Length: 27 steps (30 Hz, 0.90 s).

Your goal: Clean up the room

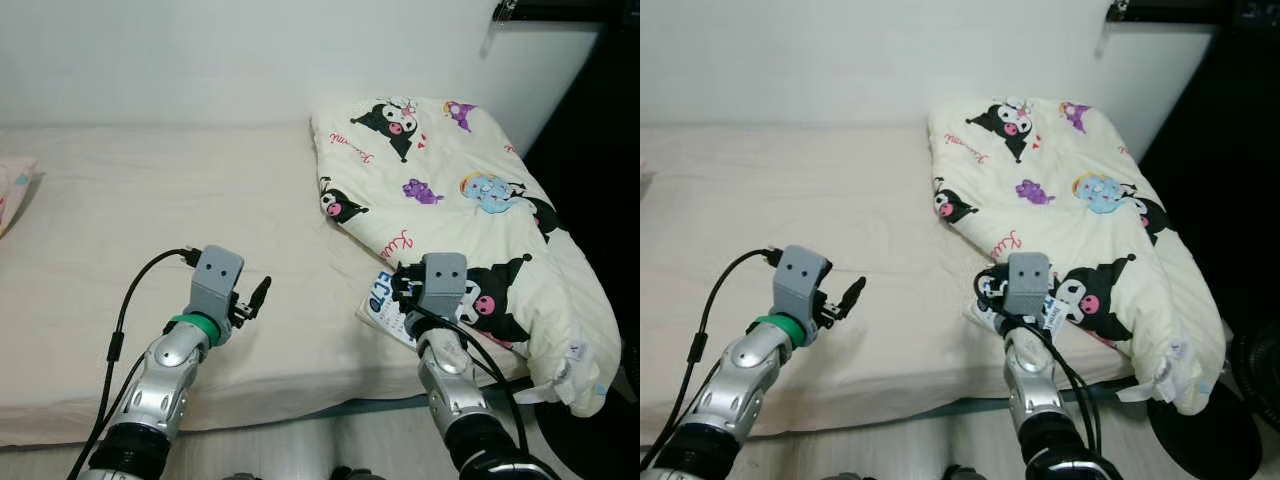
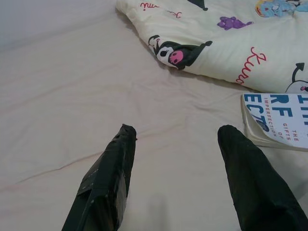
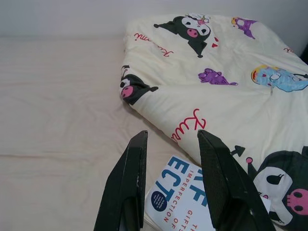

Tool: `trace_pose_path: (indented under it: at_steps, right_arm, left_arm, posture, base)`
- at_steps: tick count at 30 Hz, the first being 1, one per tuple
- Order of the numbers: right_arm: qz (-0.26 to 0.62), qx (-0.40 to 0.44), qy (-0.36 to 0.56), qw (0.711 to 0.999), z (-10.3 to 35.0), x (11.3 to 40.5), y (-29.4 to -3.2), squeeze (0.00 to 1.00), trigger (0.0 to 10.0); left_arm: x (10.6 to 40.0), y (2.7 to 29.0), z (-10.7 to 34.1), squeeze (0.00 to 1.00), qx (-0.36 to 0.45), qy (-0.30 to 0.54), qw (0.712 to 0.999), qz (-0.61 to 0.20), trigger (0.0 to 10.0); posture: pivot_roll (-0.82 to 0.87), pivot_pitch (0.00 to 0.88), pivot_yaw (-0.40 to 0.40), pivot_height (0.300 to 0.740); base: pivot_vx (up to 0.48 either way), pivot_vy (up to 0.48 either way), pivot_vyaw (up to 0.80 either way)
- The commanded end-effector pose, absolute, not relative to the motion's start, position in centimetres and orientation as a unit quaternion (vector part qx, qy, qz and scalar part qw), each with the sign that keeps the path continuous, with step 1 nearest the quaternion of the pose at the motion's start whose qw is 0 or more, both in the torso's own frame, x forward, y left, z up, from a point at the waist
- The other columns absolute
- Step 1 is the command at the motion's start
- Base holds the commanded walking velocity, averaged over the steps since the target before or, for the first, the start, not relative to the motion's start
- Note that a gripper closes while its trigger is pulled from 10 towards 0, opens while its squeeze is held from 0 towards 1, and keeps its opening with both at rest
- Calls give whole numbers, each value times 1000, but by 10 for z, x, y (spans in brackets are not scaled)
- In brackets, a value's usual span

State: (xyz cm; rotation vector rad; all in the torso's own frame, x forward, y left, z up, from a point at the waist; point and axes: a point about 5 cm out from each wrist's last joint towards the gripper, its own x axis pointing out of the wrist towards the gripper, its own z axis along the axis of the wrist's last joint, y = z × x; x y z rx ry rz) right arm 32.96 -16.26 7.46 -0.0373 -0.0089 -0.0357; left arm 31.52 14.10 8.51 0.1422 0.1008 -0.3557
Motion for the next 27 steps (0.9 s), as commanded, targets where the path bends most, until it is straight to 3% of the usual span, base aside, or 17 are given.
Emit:
trace_pose_path:
  at_steps: [1,27]
  right_arm:
    - [-18,-20,7,1000,70,328,-165,0,10000]
    - [-40,-1,-1,999,72,327,-172,0,10000]
  left_arm:
    - [311,141,76,0,71,65,979,-178,10000]
    - [313,140,78,0,71,63,979,-180,10000]
  posture:
    - [19,50,69,686]
    - [17,54,77,596]
  base:
    - [0,0,0]
    - [0,0,0]
